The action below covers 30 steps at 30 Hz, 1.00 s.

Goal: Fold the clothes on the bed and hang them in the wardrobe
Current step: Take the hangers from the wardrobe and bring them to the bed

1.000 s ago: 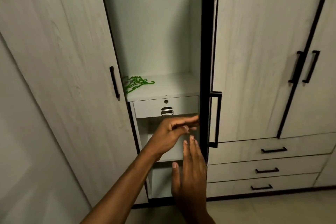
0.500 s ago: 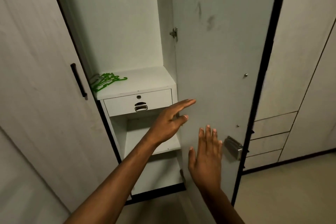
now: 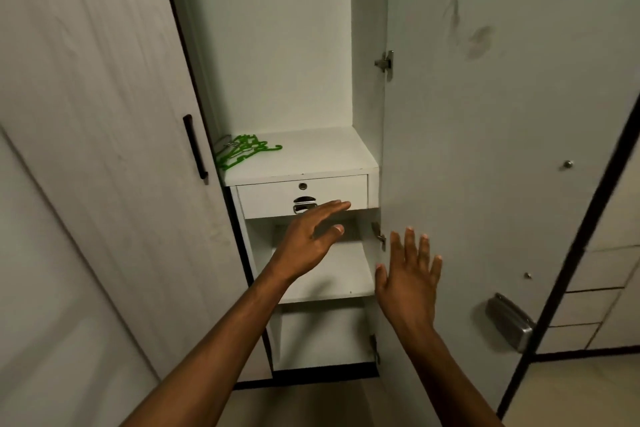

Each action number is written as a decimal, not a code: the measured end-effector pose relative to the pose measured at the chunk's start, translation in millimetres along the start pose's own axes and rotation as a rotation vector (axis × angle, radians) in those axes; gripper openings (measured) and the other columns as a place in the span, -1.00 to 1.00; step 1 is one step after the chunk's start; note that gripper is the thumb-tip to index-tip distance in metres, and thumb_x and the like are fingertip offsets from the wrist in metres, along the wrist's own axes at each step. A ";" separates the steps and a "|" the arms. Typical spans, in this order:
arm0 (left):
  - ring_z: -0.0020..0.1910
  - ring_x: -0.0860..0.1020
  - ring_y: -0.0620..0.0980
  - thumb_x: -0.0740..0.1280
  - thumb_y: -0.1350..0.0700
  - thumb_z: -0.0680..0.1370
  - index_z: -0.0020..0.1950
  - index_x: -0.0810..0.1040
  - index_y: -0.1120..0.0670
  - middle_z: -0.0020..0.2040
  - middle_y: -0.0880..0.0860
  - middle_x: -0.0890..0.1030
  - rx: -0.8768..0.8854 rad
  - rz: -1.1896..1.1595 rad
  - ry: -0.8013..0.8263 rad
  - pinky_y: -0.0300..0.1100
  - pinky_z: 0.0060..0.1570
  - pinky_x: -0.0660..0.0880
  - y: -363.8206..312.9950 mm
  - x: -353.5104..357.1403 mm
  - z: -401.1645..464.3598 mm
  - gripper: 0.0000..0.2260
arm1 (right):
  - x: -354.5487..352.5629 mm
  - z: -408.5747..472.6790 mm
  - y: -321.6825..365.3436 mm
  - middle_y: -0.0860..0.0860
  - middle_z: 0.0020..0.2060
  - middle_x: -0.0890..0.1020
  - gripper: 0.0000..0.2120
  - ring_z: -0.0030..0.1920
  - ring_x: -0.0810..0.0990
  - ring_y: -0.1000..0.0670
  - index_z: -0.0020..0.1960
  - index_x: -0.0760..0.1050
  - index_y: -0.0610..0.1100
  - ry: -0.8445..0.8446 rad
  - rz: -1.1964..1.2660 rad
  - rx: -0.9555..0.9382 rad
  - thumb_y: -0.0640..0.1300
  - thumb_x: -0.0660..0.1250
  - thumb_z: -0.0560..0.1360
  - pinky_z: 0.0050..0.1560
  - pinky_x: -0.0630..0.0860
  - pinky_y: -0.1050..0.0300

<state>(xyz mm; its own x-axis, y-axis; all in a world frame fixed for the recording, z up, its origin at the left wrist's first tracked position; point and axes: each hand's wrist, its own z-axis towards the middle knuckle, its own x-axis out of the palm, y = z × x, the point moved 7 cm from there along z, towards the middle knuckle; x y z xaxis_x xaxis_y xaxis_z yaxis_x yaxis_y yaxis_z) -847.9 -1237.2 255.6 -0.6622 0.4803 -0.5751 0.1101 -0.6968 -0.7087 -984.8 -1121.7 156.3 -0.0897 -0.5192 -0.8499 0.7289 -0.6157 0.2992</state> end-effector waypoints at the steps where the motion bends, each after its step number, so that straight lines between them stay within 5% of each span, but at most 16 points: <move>1: 0.45 0.33 -0.22 0.31 0.15 0.64 0.44 0.49 -0.06 0.46 -0.11 0.45 -0.013 0.000 -0.013 -0.30 0.41 0.22 9.4 -6.1 0.6 -0.63 | 4.4 6.7 -1.4 -0.12 0.61 0.00 -0.41 0.60 -0.11 -0.20 0.62 0.07 -0.08 0.038 0.006 0.035 0.06 0.09 0.65 0.51 -0.15 -0.27; 8: 0.19 0.42 -0.53 0.34 0.26 0.60 0.31 0.59 0.05 0.24 -0.19 0.55 -0.036 -0.032 -0.236 -0.61 0.17 0.27 80.5 -70.1 26.0 -0.70 | 37.1 58.6 26.2 -0.11 0.62 -0.05 -0.36 0.60 -0.18 -0.21 0.63 0.01 -0.07 0.093 0.082 0.192 0.08 0.14 0.64 0.49 -0.19 -0.38; 11: 0.20 0.44 -0.39 0.33 0.20 0.62 0.33 0.59 0.02 0.27 -0.15 0.56 -0.088 -0.014 -0.390 -0.42 0.24 0.39 120.0 -105.5 45.6 -0.71 | 52.8 83.5 69.3 -0.11 0.61 0.03 -0.37 0.61 -0.11 -0.19 0.62 0.06 -0.09 0.086 0.195 0.101 0.03 0.20 0.63 0.51 -0.18 -0.30; 14: 0.32 0.45 -0.14 0.33 0.17 0.62 0.39 0.53 0.03 0.33 -0.08 0.53 -0.182 -0.009 -0.547 -0.20 0.33 0.38 157.2 -145.0 61.3 -0.67 | 71.6 109.0 127.5 -0.12 0.55 0.27 -0.39 0.56 0.19 -0.17 0.60 0.14 -0.10 0.124 0.406 -0.029 -0.05 0.28 0.61 0.52 0.12 -0.15; 17: 0.36 0.40 -0.02 0.33 0.17 0.61 0.46 0.41 0.07 0.41 0.03 0.44 -0.236 0.008 -0.672 -0.19 0.30 0.36 188.8 -191.6 76.5 -0.59 | 87.8 133.1 207.8 -0.05 0.47 0.42 -0.41 0.44 0.40 -0.09 0.60 0.16 -0.03 0.261 0.639 -0.151 -0.08 0.28 0.63 0.37 0.34 0.09; 23: 0.47 0.32 0.11 0.32 0.10 0.63 0.57 0.22 0.12 0.53 0.14 0.28 -0.468 -0.098 -0.717 0.03 0.45 0.32 247.3 -255.6 116.9 -0.46 | 111.4 184.6 332.6 -0.04 0.48 0.41 -0.48 0.44 0.41 -0.07 0.57 0.23 -0.04 0.456 0.757 -0.276 -0.18 0.25 0.64 0.43 0.31 0.10; 26: 0.23 0.52 0.16 0.31 0.13 0.61 0.42 0.35 0.19 0.30 0.19 0.50 -0.556 -0.168 -0.728 0.01 0.16 0.53 265.0 -274.7 135.1 -0.60 | 120.1 206.1 362.0 -0.07 0.45 0.45 -0.52 0.39 0.47 -0.09 0.54 0.28 -0.07 0.522 0.794 -0.261 -0.23 0.20 0.64 0.39 0.34 0.10; 28: -0.05 0.57 0.04 0.28 0.19 0.60 0.29 0.42 0.15 0.10 0.14 0.56 -0.571 -0.221 -0.730 -0.15 -0.17 0.52 267.9 -280.7 139.9 -0.74 | 125.6 218.0 371.4 -0.08 0.45 0.45 -0.52 0.36 0.50 -0.10 0.54 0.29 -0.08 0.526 0.812 -0.253 -0.25 0.19 0.63 0.36 0.36 0.10; 30: -0.16 0.56 -0.03 0.27 0.22 0.59 0.20 0.49 0.12 0.03 0.12 0.59 -0.542 -0.246 -0.670 -0.18 -0.26 0.52 268.4 -278.5 140.6 -0.81 | 129.5 224.3 376.7 -0.08 0.44 0.46 -0.51 0.36 0.50 -0.10 0.55 0.28 -0.08 0.526 0.828 -0.251 -0.26 0.18 0.63 0.31 0.35 0.16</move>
<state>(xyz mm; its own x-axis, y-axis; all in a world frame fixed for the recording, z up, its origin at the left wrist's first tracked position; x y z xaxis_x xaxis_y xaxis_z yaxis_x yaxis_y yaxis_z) -738.1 -1632.9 283.1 -0.9884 0.0526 -0.1422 0.1302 -0.1864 -0.9738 -874.0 -1553.8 256.2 0.7752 -0.3621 -0.5176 0.5534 -0.0059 0.8329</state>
